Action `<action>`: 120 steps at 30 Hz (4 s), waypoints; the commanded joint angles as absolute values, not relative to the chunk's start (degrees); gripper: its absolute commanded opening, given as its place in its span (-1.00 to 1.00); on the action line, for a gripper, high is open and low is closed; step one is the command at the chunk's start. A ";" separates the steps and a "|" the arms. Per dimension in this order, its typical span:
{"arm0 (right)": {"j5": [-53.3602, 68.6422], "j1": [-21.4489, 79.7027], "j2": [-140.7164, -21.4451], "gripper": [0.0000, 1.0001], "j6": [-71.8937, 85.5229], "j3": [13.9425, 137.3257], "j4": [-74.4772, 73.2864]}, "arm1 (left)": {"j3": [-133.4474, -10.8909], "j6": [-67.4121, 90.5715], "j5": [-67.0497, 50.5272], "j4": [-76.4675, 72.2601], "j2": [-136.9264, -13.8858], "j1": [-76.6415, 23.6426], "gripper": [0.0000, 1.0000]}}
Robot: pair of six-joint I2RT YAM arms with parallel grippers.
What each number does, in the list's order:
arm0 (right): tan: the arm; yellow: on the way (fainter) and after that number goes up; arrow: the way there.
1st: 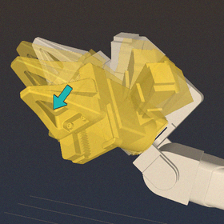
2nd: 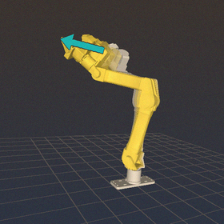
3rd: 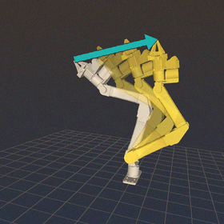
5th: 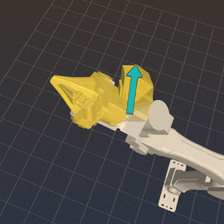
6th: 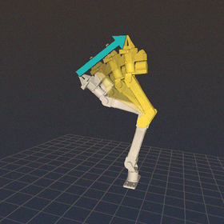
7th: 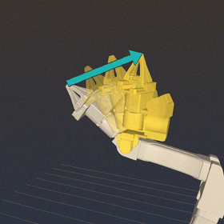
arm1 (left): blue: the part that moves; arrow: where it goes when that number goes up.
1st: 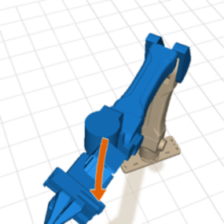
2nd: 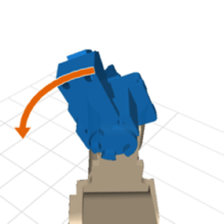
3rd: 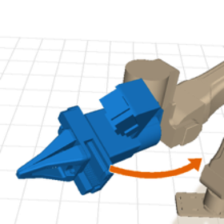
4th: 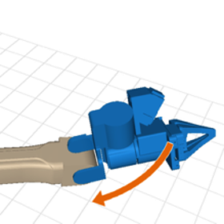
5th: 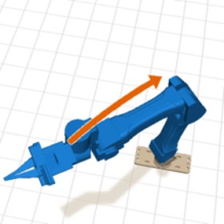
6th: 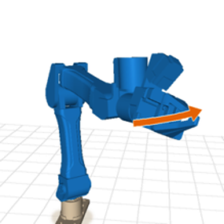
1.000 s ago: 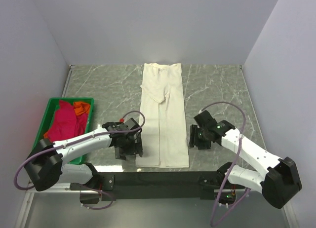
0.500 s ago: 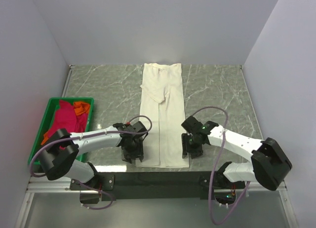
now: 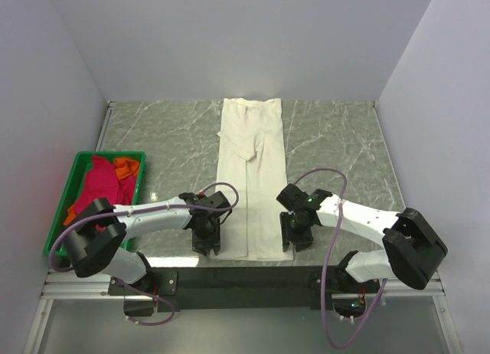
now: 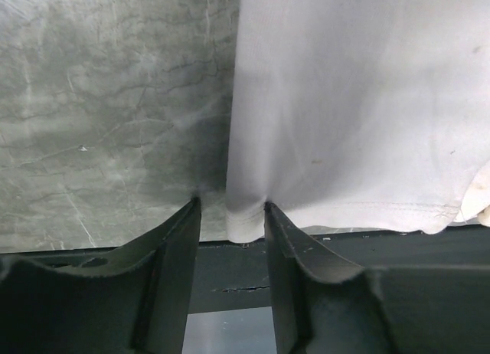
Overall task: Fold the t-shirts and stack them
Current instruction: Fold the tshirt
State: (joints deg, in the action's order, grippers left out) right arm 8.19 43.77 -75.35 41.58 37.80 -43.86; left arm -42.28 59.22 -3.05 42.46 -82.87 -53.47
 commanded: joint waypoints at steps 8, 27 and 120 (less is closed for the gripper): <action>10.19 46.05 -77.78 -0.02 42.98 37.88 -44.38 | -41.92 59.33 -6.42 40.08 -84.99 -54.84 -0.19; 9.93 46.76 -77.61 -1.00 41.66 40.25 -46.49 | -43.41 59.50 -6.33 41.04 -83.68 -54.84 -0.99; 1.67 24.52 -97.03 -0.31 21.27 76.65 -28.57 | -70.58 43.15 9.76 22.50 -92.38 -32.94 0.76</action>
